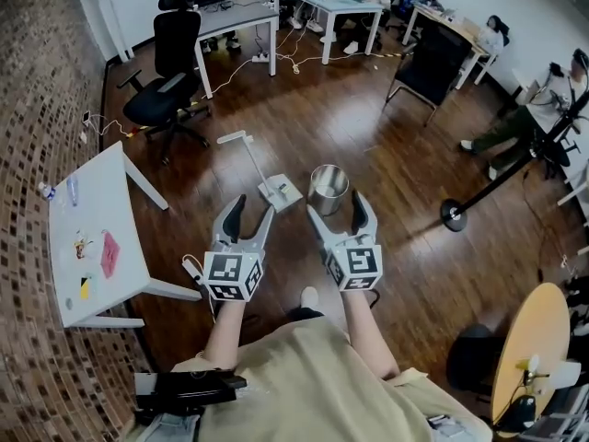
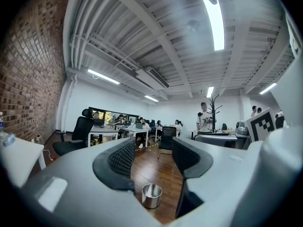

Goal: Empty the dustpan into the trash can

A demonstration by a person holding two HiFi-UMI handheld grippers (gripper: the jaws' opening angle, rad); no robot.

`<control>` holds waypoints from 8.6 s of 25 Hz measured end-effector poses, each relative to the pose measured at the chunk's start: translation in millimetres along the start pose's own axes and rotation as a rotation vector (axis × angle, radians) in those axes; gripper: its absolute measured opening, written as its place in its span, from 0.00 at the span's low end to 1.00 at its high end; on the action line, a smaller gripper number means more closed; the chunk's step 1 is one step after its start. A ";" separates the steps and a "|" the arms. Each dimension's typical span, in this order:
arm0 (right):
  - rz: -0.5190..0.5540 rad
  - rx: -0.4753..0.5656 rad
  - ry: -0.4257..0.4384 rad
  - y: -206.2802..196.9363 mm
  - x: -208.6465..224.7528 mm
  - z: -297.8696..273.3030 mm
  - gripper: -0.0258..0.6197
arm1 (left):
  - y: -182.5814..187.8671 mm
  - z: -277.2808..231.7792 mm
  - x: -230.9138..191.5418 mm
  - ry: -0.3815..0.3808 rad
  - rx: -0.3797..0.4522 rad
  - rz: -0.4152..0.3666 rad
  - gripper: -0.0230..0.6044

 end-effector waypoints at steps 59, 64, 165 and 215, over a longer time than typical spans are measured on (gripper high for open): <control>0.000 -0.064 0.029 -70.0 114.3 -412.8 0.72 | 41.5 -372.3 -245.9 0.020 -0.116 -0.040 0.43; -0.002 -0.090 0.032 -75.8 128.4 -423.4 0.72 | 41.3 -382.2 -262.5 0.017 -0.187 -0.086 0.45; -0.058 -0.203 0.100 -110.2 175.4 -445.9 0.72 | -237.4 -417.0 -389.3 -0.363 -1.414 -0.546 0.75; -0.127 -0.083 0.062 -82.4 213.3 -409.3 0.72 | -32.1 -412.9 -277.9 -0.555 -1.320 -0.752 0.04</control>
Point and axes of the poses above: the fingertips, and each gripper's own axes: z backward along the fingers, x to its right, y out of its top, the point moved 10 cm from there along z, backward along the fingers, and after that the axes turned 11 degrees about z, right-handed, at the moved point
